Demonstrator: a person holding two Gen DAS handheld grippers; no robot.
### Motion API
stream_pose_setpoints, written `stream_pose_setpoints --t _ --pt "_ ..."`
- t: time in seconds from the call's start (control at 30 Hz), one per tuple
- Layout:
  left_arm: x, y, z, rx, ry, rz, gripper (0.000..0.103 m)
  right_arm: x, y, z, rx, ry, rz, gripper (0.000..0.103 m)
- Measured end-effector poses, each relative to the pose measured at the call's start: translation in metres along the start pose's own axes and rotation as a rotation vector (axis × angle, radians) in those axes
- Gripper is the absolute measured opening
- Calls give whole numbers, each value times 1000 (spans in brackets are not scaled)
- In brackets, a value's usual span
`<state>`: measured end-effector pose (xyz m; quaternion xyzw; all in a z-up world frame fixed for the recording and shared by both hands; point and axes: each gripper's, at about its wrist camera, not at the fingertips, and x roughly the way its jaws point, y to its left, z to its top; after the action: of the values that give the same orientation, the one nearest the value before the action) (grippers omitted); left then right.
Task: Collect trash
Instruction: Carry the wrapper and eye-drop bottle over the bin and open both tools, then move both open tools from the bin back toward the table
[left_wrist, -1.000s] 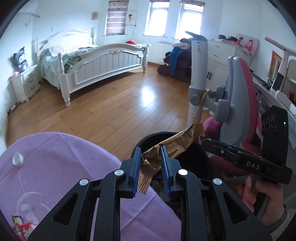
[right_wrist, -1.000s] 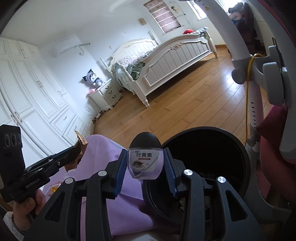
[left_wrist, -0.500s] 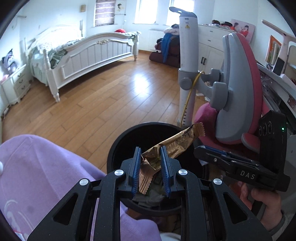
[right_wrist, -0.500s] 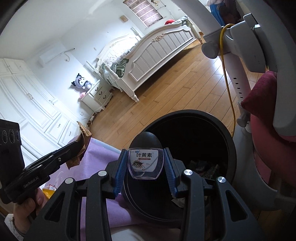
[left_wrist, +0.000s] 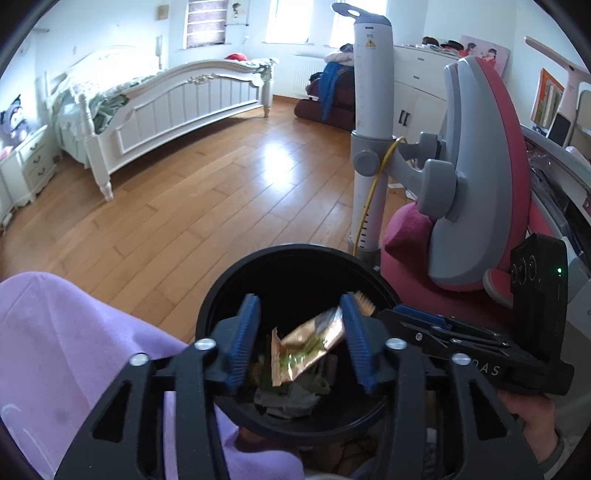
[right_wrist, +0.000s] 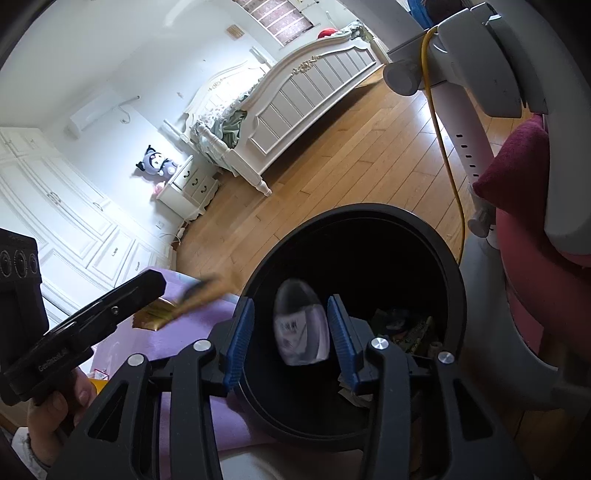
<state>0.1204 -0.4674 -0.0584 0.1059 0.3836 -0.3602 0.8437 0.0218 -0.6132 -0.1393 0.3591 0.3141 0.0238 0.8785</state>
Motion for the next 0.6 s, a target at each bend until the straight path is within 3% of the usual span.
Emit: stream_pose_setpoints --t 0.03,0.07,0.2,0.3,0.6 --pt "-4 -1 0 4 -16 11 74 -2 1 0 -2 -9 -3 62" --pt "-8 -3 1 9 -29 15 76 -4 3 0 -6 -13 -2 63" --pt "-25 -4 3 20 -46 11 78 -6 13 -2 -24 -9 2 63" --pt "-47 -2 1 16 -79 24 87 -8 27 -6 -46 -5 14 63" --pt "-123 44 -31 -73 -131 70 88 -2 91 -24 -155 38 81 66"
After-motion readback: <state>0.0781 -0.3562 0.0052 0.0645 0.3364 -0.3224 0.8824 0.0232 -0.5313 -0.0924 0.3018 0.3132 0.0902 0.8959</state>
